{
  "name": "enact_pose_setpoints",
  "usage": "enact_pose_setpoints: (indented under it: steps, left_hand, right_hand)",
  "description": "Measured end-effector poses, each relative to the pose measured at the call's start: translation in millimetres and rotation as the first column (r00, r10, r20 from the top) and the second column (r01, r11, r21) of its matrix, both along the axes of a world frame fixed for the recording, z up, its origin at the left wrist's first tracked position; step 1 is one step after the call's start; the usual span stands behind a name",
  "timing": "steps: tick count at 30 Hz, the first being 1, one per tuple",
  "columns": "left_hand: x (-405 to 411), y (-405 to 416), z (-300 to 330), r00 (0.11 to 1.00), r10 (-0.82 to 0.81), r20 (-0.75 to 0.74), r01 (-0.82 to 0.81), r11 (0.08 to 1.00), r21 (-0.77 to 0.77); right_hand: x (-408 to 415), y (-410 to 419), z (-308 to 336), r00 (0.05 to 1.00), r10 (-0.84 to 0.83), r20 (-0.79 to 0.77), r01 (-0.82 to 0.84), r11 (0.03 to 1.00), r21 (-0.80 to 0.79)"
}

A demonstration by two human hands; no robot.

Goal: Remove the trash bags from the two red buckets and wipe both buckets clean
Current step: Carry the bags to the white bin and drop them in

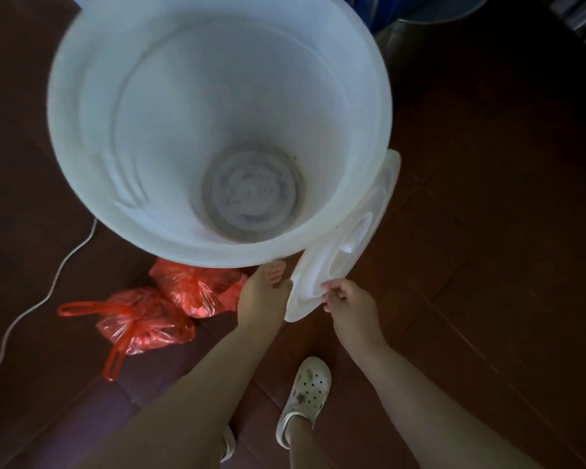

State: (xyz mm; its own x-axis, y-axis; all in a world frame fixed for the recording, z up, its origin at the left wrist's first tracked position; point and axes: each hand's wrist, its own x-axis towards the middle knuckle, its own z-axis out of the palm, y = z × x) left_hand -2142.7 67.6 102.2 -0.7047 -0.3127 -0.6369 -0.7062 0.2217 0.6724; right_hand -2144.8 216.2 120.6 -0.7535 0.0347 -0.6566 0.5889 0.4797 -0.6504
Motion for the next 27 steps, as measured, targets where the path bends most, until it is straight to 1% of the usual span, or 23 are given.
enact_pose_setpoints:
  steps: [3, 6, 9, 11, 14, 17, 20, 22, 24, 27]
  left_hand:
    - [26.2, -45.3, -4.2, 0.999, 0.033, 0.004, -0.032, 0.999, -0.016]
    - [54.1, -105.5, -10.1, 0.995, 0.087, 0.046, -0.085, 0.995, -0.061]
    - [84.0, -169.0, -17.1, 0.981, 0.187, 0.059, -0.182, 0.98, -0.078]
    - [105.9, -210.9, -24.7, 0.963, 0.251, 0.098, -0.239, 0.964, -0.12]
    - [146.3, -267.6, -43.1, 0.943, 0.267, 0.199, -0.218, 0.947, -0.237]
    - [185.5, -305.5, -64.0, 0.911, 0.283, 0.301, -0.198, 0.939, -0.282]
    - [210.2, -320.4, -87.8, 0.868, 0.231, 0.439, -0.133, 0.961, -0.242]
    - [217.7, -321.6, -103.5, 0.836, 0.213, 0.506, -0.126, 0.972, -0.201]
    - [223.8, -320.5, -118.6, 0.815, 0.232, 0.531, -0.18, 0.972, -0.148]
    - [228.8, -318.4, -133.7, 0.802, 0.305, 0.513, -0.295, 0.95, -0.104]
  right_hand:
    - [10.0, -43.4, 3.2, 0.993, 0.118, -0.003, -0.118, 0.993, 0.031]
    - [20.4, -96.4, 0.2, 0.973, 0.232, 0.014, -0.232, 0.972, 0.033]
    - [30.9, -151.3, -11.1, 0.946, 0.323, 0.03, -0.325, 0.944, 0.064]
    - [35.7, -185.3, -22.2, 0.934, 0.357, -0.002, -0.354, 0.925, 0.136]
    - [40.8, -228.7, -38.7, 0.928, 0.367, -0.058, -0.342, 0.904, 0.255]
    - [46.3, -260.3, -54.5, 0.915, 0.397, -0.07, -0.351, 0.87, 0.346]
    - [53.1, -280.8, -69.5, 0.904, 0.416, -0.095, -0.346, 0.846, 0.405]
    - [56.9, -287.7, -77.3, 0.905, 0.411, -0.105, -0.332, 0.84, 0.429]
    - [62.1, -293.3, -83.4, 0.901, 0.425, -0.089, -0.344, 0.823, 0.453]
    - [69.0, -297.3, -87.1, 0.897, 0.438, -0.065, -0.367, 0.818, 0.443]
